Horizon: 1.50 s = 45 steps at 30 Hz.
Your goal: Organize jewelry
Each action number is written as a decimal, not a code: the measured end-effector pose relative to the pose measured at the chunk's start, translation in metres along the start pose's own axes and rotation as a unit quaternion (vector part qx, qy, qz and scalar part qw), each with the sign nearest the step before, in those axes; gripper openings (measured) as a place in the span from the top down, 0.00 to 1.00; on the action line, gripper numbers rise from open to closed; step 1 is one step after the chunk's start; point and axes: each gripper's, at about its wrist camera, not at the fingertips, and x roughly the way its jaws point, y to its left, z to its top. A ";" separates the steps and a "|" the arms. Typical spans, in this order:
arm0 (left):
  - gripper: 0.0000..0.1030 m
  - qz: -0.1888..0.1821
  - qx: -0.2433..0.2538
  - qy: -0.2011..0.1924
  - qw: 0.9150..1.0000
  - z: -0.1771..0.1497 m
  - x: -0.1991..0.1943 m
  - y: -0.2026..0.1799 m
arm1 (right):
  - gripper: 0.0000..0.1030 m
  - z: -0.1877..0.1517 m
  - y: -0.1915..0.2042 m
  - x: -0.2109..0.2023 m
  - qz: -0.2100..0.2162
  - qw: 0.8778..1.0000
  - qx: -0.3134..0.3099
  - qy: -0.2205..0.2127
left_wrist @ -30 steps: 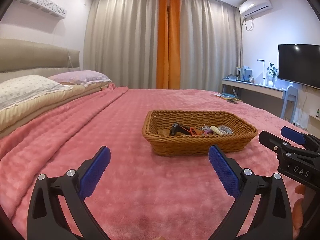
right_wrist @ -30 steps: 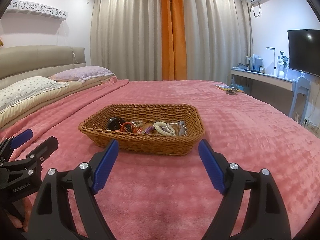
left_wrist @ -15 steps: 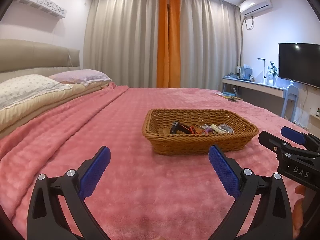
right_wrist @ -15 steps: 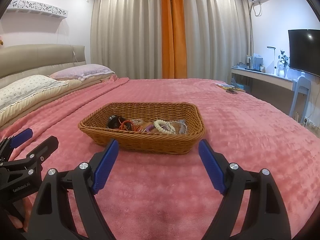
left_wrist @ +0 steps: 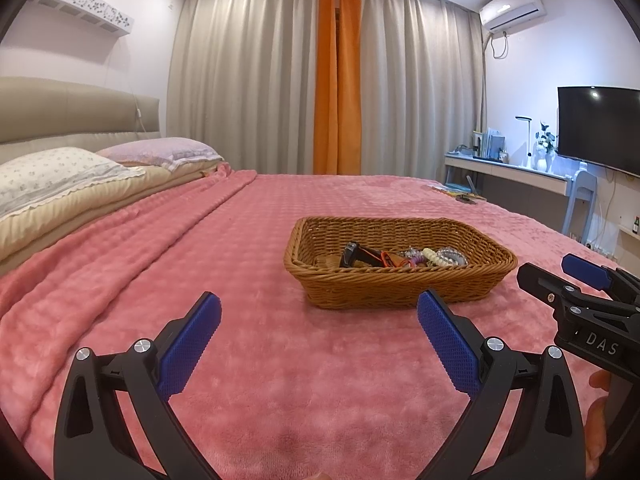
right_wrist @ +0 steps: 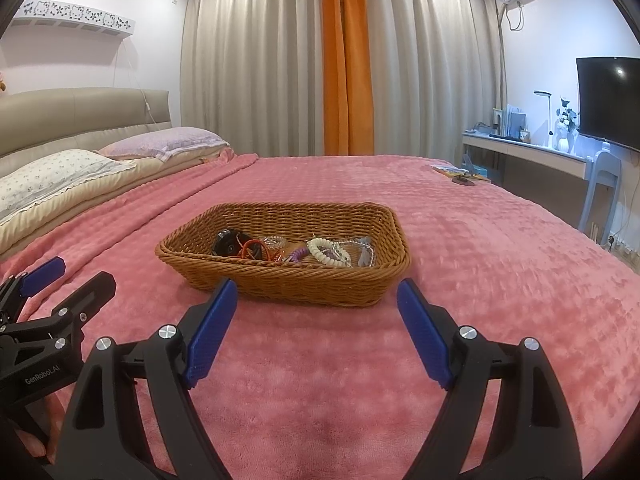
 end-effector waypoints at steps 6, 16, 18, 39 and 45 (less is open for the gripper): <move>0.07 0.000 0.000 0.000 1.000 0.000 0.000 0.000 | 0.24 0.000 0.000 0.002 0.000 1.000 -0.001 0.001; 0.07 0.000 0.000 0.001 1.000 0.001 0.000 0.000 | 0.24 0.000 0.001 0.002 0.000 1.000 -0.001 0.001; 0.07 0.000 0.000 0.000 1.000 0.001 0.000 0.000 | 0.23 0.000 0.001 0.002 0.000 1.000 -0.001 0.001; 0.07 0.000 0.000 0.001 1.000 0.001 0.000 0.001 | 0.23 -0.001 0.000 0.002 0.000 1.000 -0.004 0.000; 0.07 0.000 0.001 0.001 1.000 0.002 0.000 0.001 | 0.23 -0.002 0.000 0.002 0.000 1.000 -0.010 -0.001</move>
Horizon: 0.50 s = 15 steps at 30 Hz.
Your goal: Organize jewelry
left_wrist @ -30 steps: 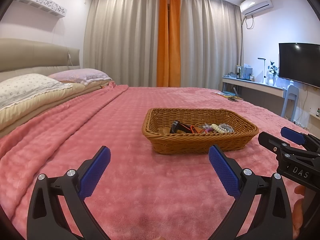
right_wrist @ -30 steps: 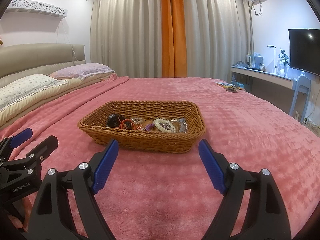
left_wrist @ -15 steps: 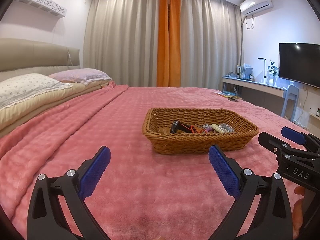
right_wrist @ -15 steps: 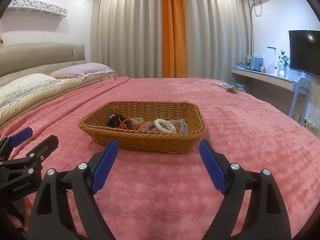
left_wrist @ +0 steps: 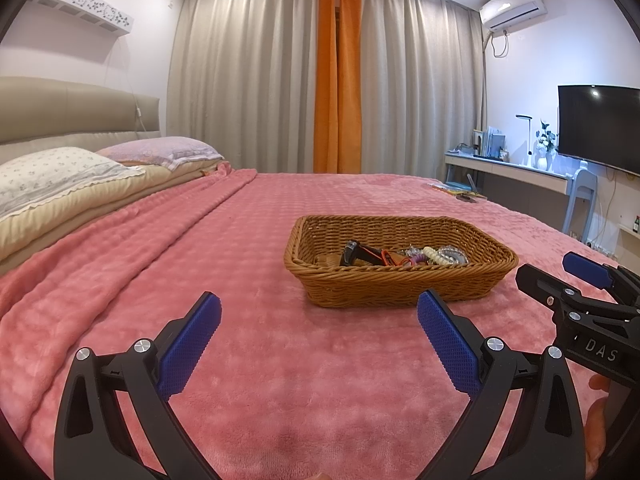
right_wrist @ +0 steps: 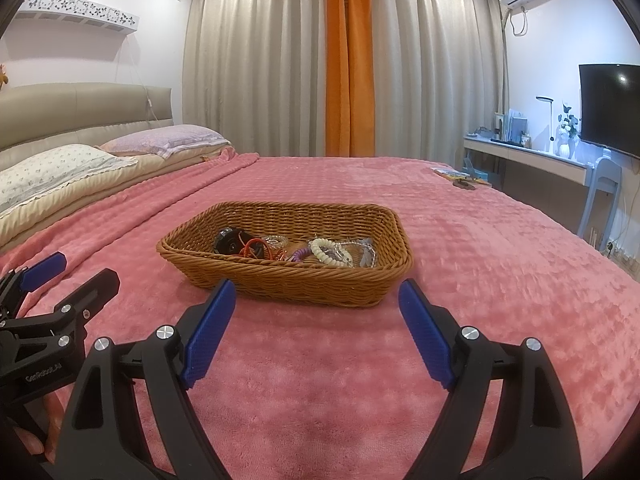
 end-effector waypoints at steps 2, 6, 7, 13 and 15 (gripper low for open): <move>0.07 0.000 0.000 0.000 1.000 0.000 0.000 0.000 | 0.23 0.000 0.000 0.000 0.000 1.000 -0.001 0.000; 0.07 0.000 0.000 0.000 1.000 0.000 0.000 0.000 | 0.23 0.000 -0.001 0.000 0.001 1.000 0.001 0.000; 0.07 0.000 0.000 0.000 1.000 0.000 0.000 0.000 | 0.23 0.000 -0.001 0.000 0.001 1.000 0.001 0.001; 0.07 0.001 0.000 0.000 1.000 0.000 -0.001 0.001 | 0.23 0.000 0.000 0.000 0.000 1.000 0.000 0.001; 0.07 0.000 -0.002 0.001 1.000 0.000 -0.001 0.001 | 0.23 0.000 -0.001 0.000 0.001 1.000 0.000 0.001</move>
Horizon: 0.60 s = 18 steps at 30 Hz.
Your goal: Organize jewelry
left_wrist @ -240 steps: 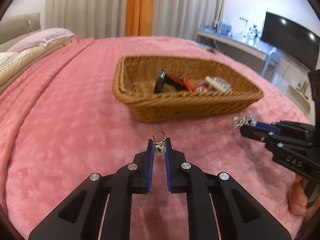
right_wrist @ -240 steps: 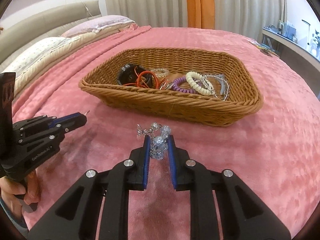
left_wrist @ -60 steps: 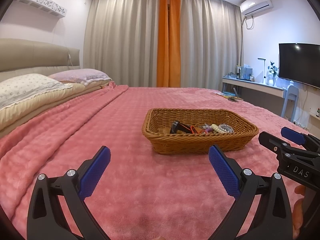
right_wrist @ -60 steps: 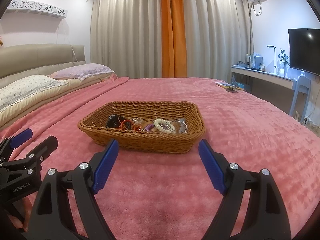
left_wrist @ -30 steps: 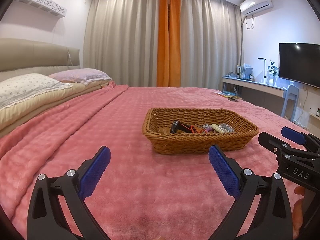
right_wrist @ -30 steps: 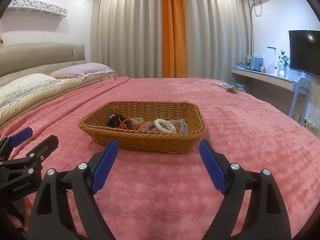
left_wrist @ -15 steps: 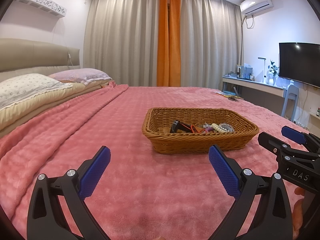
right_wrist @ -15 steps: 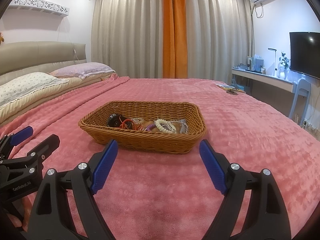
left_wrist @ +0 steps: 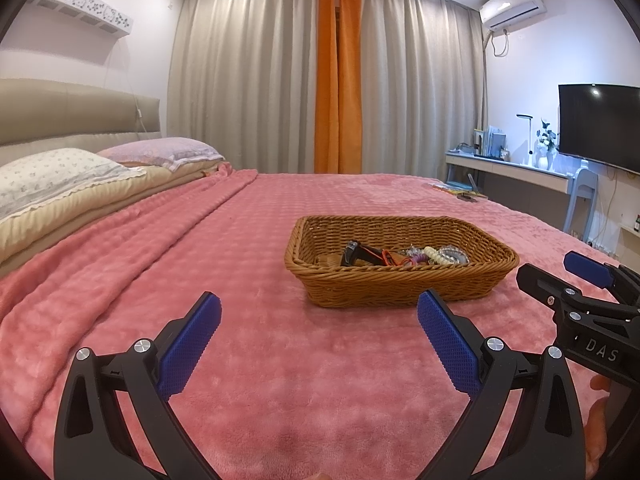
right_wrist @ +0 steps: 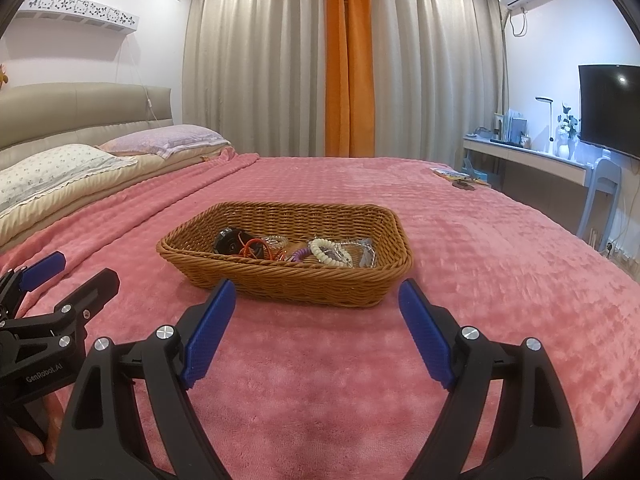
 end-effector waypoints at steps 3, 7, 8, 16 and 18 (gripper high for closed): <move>0.07 -0.002 -0.005 0.003 1.000 -0.002 0.001 0.003 | 0.23 0.000 0.000 0.000 0.000 1.000 0.000 0.000; 0.07 -0.004 -0.011 0.006 1.000 -0.005 -0.001 0.008 | 0.23 0.000 0.000 0.000 0.000 1.000 -0.001 0.000; 0.07 -0.004 -0.009 0.005 1.000 -0.006 -0.002 0.008 | 0.22 0.000 0.000 0.000 0.000 1.000 -0.001 0.000; 0.07 -0.003 -0.006 0.002 1.000 -0.005 -0.003 0.008 | 0.19 0.000 -0.001 0.000 -0.001 1.000 -0.001 -0.001; 0.07 -0.004 -0.009 0.004 1.000 -0.005 -0.002 0.009 | 0.19 0.000 -0.001 0.000 -0.001 1.000 -0.001 -0.001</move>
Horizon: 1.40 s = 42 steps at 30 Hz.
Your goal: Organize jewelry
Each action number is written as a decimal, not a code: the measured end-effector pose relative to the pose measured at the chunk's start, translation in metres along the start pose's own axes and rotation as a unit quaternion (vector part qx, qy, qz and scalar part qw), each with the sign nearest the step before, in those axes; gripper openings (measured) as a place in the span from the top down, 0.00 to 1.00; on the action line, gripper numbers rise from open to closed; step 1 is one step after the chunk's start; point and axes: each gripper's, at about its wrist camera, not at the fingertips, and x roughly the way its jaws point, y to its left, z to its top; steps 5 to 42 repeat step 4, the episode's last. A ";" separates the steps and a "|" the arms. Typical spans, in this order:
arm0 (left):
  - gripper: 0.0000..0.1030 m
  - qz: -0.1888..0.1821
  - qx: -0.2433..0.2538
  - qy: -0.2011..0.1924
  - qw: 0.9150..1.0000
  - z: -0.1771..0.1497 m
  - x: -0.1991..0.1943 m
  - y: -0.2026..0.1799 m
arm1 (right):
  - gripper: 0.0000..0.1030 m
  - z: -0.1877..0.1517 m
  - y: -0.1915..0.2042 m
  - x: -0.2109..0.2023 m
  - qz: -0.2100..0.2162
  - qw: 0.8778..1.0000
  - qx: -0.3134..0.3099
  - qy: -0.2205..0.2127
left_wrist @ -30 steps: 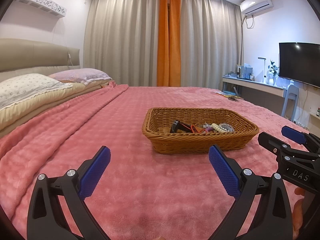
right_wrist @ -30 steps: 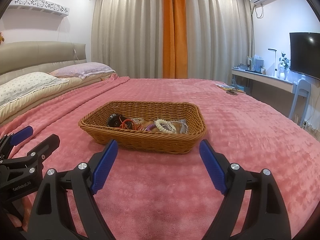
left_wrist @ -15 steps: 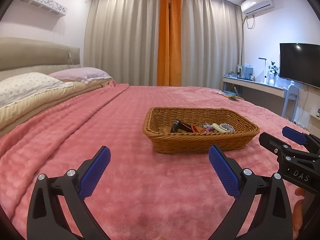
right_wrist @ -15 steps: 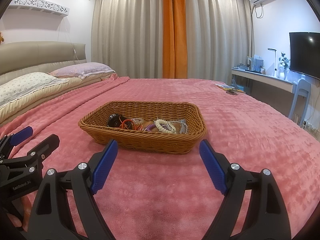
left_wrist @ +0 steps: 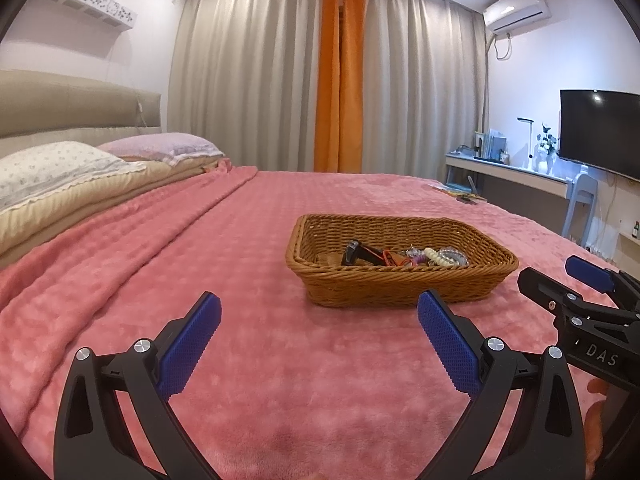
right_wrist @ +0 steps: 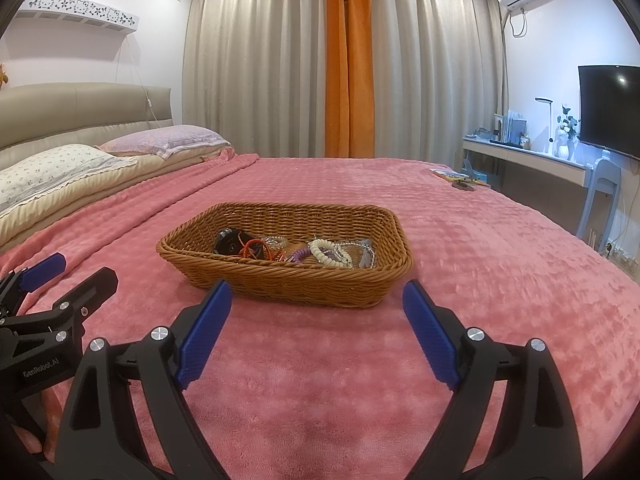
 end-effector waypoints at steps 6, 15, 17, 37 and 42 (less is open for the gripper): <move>0.07 0.000 0.001 0.000 1.000 0.000 -0.001 0.002 | 0.19 0.000 0.000 0.000 0.000 1.000 0.000 0.000; 0.07 0.000 0.001 0.000 1.000 0.000 -0.001 0.002 | 0.19 0.000 0.000 0.000 0.000 1.000 0.000 0.000; 0.07 0.000 0.001 0.000 1.000 0.000 -0.001 0.002 | 0.19 0.000 0.000 0.000 0.000 1.000 0.000 0.000; 0.07 0.000 0.001 0.000 1.000 0.000 -0.001 0.002 | 0.19 0.000 0.000 0.000 0.000 1.000 0.000 0.000; 0.07 0.000 0.001 0.000 1.000 0.000 -0.001 0.002 | 0.19 0.000 0.000 0.000 0.000 1.000 0.000 0.000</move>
